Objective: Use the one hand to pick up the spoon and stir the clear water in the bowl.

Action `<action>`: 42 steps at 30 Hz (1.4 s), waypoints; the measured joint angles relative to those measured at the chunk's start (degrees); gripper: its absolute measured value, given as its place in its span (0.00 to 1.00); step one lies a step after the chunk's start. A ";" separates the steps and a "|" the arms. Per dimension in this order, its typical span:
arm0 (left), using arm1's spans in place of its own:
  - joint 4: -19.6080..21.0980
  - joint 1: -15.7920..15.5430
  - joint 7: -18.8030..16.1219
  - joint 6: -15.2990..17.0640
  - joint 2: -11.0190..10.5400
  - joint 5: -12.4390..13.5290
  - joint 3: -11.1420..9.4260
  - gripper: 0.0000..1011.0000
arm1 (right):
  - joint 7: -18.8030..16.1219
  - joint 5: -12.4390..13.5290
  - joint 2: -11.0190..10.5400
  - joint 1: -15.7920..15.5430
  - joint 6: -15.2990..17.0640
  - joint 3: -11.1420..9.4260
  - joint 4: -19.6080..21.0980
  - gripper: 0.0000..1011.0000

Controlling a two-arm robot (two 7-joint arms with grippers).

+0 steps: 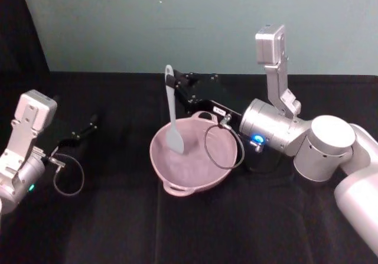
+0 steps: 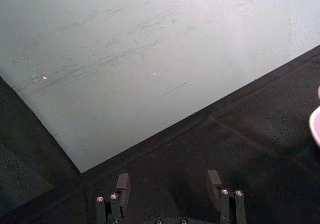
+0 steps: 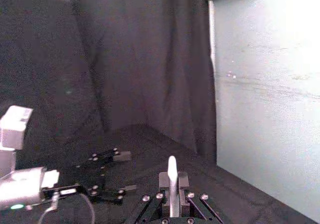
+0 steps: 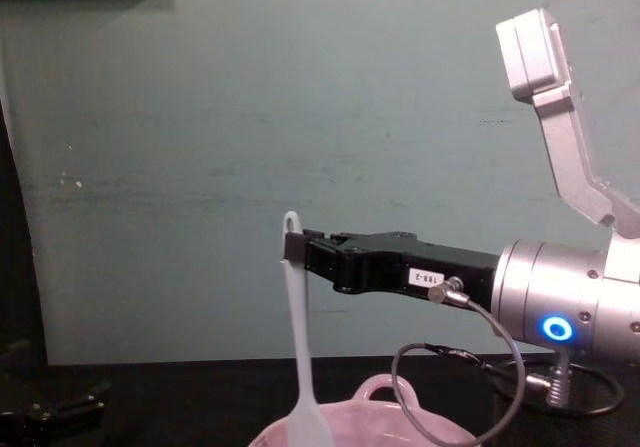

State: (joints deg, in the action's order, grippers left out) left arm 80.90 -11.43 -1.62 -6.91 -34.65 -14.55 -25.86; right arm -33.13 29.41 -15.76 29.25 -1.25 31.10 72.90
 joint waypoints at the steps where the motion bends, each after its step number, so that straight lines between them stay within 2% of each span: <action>1: 0.00 0.00 0.00 0.00 0.00 0.00 0.00 1.00 | -0.09 0.03 0.28 0.45 -0.43 -0.21 -1.09 0.11; 6: 0.00 0.00 0.00 0.00 0.00 0.00 0.00 1.00 | 0.20 0.30 0.64 1.02 -1.56 -1.32 -3.33 0.11; 10: 0.00 0.00 0.00 0.00 0.00 0.00 0.00 1.00 | 0.87 0.45 0.12 0.65 -1.92 -2.46 -3.70 0.11; 13: 0.00 0.00 0.00 0.00 0.00 0.00 0.00 1.00 | 1.76 0.54 -1.24 -0.55 -1.81 -3.81 -2.30 0.11; 20: 0.00 0.00 0.00 0.00 0.00 0.00 0.00 1.00 | 3.01 0.35 -4.03 -3.46 -0.20 -5.01 2.51 0.11; 27: 0.00 0.00 0.00 0.00 0.00 0.00 0.00 1.00 | 3.52 -0.06 -4.96 -5.41 1.87 -4.43 6.26 0.11; 36: 0.00 0.00 0.00 0.00 0.00 0.00 0.00 1.00 | 2.06 -0.22 -3.57 -5.67 2.52 -1.73 8.00 0.11; 42: 0.00 0.00 0.00 0.00 0.00 0.00 0.00 1.00 | 1.76 0.07 -3.44 -5.69 2.52 -1.11 8.88 0.11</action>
State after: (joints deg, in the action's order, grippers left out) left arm 80.90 -11.43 -1.62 -6.91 -34.65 -14.55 -25.86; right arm -31.38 29.48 -19.20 23.56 1.27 30.00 81.78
